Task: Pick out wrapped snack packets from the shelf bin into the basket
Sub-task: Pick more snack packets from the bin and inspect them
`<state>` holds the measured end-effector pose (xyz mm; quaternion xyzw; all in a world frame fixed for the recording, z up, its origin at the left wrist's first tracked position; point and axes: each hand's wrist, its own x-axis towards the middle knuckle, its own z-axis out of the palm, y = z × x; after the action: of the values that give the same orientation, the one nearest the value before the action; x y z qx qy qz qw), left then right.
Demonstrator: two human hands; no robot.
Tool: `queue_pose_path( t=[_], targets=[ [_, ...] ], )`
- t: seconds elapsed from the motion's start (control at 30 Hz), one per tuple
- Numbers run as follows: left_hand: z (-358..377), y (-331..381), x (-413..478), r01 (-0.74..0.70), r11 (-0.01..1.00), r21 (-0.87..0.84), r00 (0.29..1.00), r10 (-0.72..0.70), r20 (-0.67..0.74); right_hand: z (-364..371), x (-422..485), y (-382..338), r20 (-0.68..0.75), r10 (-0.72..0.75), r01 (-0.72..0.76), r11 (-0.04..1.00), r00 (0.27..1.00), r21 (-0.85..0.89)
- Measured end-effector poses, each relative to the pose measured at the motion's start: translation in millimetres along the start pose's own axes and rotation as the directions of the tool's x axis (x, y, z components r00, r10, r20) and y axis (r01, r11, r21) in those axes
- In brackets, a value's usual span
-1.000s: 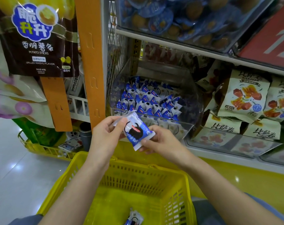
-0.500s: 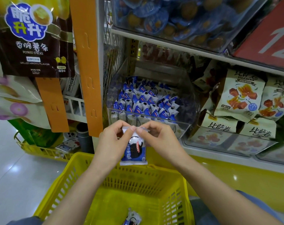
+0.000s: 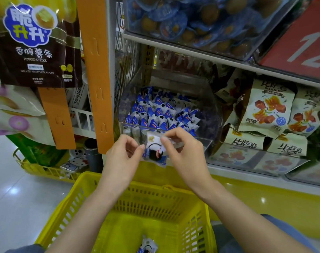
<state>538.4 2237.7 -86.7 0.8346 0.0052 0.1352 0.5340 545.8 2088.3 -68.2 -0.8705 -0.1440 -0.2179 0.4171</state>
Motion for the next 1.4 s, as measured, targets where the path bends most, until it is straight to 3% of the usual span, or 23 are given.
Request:
queue_pose_path(
  t=[0.07,0.1,0.17,0.23,0.3,0.4,0.47,0.53,0.63,0.7,0.77,0.93,1.13,1.3,1.4],
  targets=[
    [0,-1,1,0.039,0.999,0.014,0.997,-0.040,0.071,-1,1,-1,-0.044,0.022,-0.018,0.995,0.999,0.098],
    [1,1,1,0.108,0.991,-0.080,0.988,-0.099,0.116,-1,0,-2,-0.049,0.001,0.005,0.993,0.999,0.120],
    [-1,8,4,0.324,0.886,-0.331,0.939,-0.258,0.228,1,-3,-3,-0.021,-0.098,0.100,0.991,0.995,0.091],
    [-3,10,5,0.453,0.753,-0.477,0.887,-0.330,0.323,3,-7,-4,0.043,-0.199,0.198,0.980,0.979,0.024],
    [-5,9,4,0.453,0.737,-0.502,0.887,-0.314,0.339,5,-11,-5,0.123,-0.262,0.268,0.963,0.957,-0.036],
    [-4,7,3,0.380,0.776,-0.503,0.924,-0.293,0.245,8,-14,-3,0.220,-0.329,0.362,0.923,0.918,-0.133],
    [-3,6,3,0.357,0.789,-0.500,0.934,-0.293,0.205,12,-16,-5,0.227,-0.205,0.231,0.969,0.952,-0.091],
    [-2,5,2,0.358,0.790,-0.498,0.934,-0.301,0.195,18,-17,-7,0.204,0.079,-0.102,0.989,0.976,0.104],
    [1,2,-1,0.387,0.778,-0.495,0.922,-0.325,0.211,23,-14,-5,0.380,0.429,-0.555,0.761,0.819,0.337],
    [4,-2,-4,0.402,0.778,-0.482,0.916,-0.342,0.210,24,-14,-3,0.530,0.444,-0.676,0.616,0.722,0.405],
    [6,-7,-6,0.369,0.813,-0.450,0.929,-0.334,0.158,27,-17,-3,0.598,0.403,-0.711,0.522,0.693,0.471],
    [6,-21,-14,0.158,0.968,-0.196,0.986,-0.144,0.081,44,-23,-2,0.596,0.454,-0.749,0.399,0.663,0.529],
    [-3,-29,-15,0.144,0.964,-0.223,0.977,-0.104,0.184,55,-22,0,0.646,0.453,-0.788,0.315,0.615,0.529],
    [-11,-43,-12,0.111,0.986,-0.128,0.976,-0.083,0.203,54,-20,2,0.744,0.362,-0.823,0.154,0.562,0.547],
    [-14,-48,-13,0.066,0.996,-0.053,0.975,-0.053,0.214,56,-22,3,0.750,0.342,-0.822,0.176,0.566,0.541]
  ],
)
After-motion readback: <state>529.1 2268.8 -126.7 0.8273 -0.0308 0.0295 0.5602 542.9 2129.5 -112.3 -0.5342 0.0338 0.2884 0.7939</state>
